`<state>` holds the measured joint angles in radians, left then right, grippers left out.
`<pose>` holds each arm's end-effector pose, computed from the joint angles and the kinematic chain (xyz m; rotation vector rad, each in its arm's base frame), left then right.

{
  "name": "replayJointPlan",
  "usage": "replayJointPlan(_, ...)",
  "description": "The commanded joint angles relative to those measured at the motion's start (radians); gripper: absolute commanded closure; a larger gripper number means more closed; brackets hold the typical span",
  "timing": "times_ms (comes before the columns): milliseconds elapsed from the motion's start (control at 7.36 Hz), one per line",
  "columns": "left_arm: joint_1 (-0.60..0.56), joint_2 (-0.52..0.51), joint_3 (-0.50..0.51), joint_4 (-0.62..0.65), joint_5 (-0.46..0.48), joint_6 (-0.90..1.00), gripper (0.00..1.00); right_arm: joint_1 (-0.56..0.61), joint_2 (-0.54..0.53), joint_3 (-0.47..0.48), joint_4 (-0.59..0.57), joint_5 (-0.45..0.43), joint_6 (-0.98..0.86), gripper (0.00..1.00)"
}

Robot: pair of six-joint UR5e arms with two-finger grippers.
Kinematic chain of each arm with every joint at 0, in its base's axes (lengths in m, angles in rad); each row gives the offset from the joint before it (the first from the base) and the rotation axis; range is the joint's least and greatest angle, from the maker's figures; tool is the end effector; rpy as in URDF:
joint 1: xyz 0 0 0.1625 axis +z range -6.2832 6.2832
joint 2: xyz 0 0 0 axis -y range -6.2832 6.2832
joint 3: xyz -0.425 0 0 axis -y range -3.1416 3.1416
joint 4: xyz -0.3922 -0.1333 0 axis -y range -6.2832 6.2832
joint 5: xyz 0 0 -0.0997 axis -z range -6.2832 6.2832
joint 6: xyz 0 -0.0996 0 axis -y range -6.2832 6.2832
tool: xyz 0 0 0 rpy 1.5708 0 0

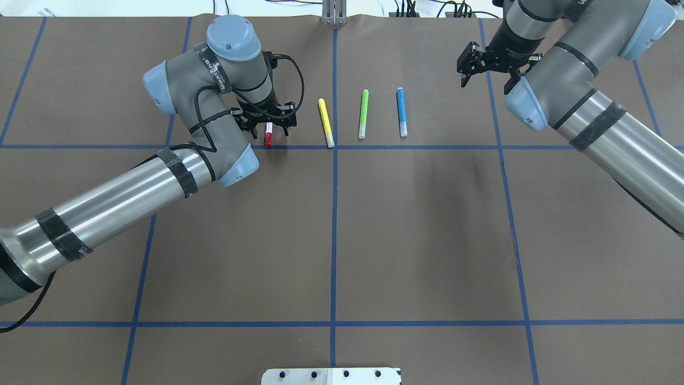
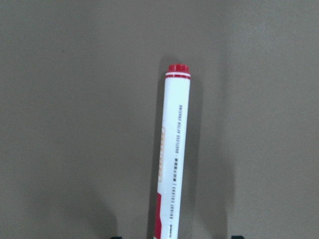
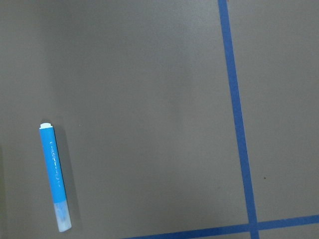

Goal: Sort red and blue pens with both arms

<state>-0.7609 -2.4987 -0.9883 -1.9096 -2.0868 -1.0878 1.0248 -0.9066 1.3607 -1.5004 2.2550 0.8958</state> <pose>0.5512 -0.6410 0.2886 -0.0131 0.8313 -0.0852 -0.3238 -0.6684 0.3420 -0.0626 -0.8341 0.1498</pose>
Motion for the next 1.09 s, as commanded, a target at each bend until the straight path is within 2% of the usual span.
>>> replayJointPlan(0, 0.002, 0.001, 0.000, 0.000, 0.002, 0.000, 0.53, 0.000, 0.000, 0.000, 0.000, 0.000, 0.002, 0.01)
replayJointPlan(272, 0.000, 0.004, -0.006, 0.000, 0.001, 0.006, 1.00, 0.001, -0.001, 0.002, 0.000, 0.000, 0.002, 0.01)
replayJointPlan(543, -0.018, 0.001, -0.039, 0.013, -0.010, 0.013, 1.00, 0.001, -0.001, 0.002, 0.000, 0.000, 0.002, 0.01)
replayJointPlan(815, -0.079, 0.006, -0.105, 0.088, -0.077, 0.016, 1.00, -0.009, -0.005, 0.000, 0.002, -0.005, -0.005, 0.01)
replayJointPlan(951, -0.107, 0.012, -0.139, 0.124, -0.111, 0.034, 1.00, -0.038, 0.000, 0.000, 0.020, -0.046, -0.002, 0.01)
